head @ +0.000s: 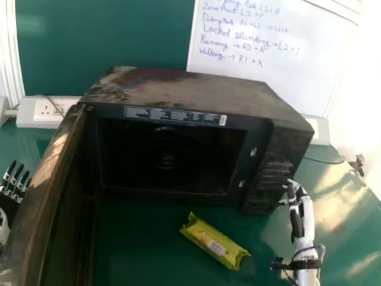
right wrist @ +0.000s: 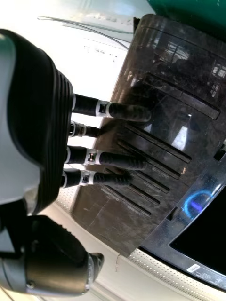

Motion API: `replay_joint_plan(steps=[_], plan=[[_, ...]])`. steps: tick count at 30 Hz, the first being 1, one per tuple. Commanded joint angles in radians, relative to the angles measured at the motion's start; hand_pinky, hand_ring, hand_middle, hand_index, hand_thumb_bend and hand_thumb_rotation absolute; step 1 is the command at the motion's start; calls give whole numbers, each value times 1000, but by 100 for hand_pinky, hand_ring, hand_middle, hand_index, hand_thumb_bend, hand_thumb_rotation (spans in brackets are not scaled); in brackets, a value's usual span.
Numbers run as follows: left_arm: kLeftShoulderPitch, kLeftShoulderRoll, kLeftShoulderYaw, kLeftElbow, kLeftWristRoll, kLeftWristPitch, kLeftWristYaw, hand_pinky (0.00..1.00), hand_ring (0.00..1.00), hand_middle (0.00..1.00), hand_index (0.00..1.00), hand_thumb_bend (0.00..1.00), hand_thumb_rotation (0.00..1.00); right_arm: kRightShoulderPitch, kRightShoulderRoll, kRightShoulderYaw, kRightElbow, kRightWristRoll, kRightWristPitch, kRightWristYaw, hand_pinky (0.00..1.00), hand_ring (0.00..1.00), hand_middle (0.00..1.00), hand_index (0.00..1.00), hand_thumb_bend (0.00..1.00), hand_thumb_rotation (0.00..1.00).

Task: Put biscuit inside oven

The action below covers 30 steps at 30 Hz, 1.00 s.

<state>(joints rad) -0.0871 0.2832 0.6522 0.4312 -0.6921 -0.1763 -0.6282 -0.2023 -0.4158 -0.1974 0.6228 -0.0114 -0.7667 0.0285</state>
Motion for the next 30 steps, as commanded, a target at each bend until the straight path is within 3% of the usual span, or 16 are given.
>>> replay_joint_plan(steps=[1, 8, 14, 19, 21, 30], plan=[[23, -31, -1, 26, -16, 11, -2, 59, 75, 82, 92, 7, 0, 47, -6, 37, -54, 0, 43, 72, 42, 54, 65, 77, 95, 69], [18, -30, -1, 37, -17, 4, -11, 56, 73, 81, 91, 7, 0, 104, -36, 53, -233, 76, 178, 206, 58, 66, 72, 81, 94, 54], [21, -34, -1, 23, -15, 13, 5, 63, 75, 83, 92, 7, 0, 144, -48, 48, -356, 80, 287, 255, 54, 66, 74, 83, 94, 49], [16, -31, 3, 38, -20, 7, -11, 60, 74, 82, 92, 6, 0, 182, -61, 48, -473, 58, 374, 280, 50, 67, 77, 85, 94, 48], [18, -33, 2, 32, -17, 5, -9, 55, 73, 81, 92, 6, 0, 192, -68, 50, -506, 41, 388, 283, 52, 69, 78, 86, 92, 46], [21, -40, 1, 20, -24, 13, -6, 61, 74, 82, 92, 6, 0, 233, -97, 48, -626, -72, 441, 275, 61, 74, 79, 86, 88, 42]])
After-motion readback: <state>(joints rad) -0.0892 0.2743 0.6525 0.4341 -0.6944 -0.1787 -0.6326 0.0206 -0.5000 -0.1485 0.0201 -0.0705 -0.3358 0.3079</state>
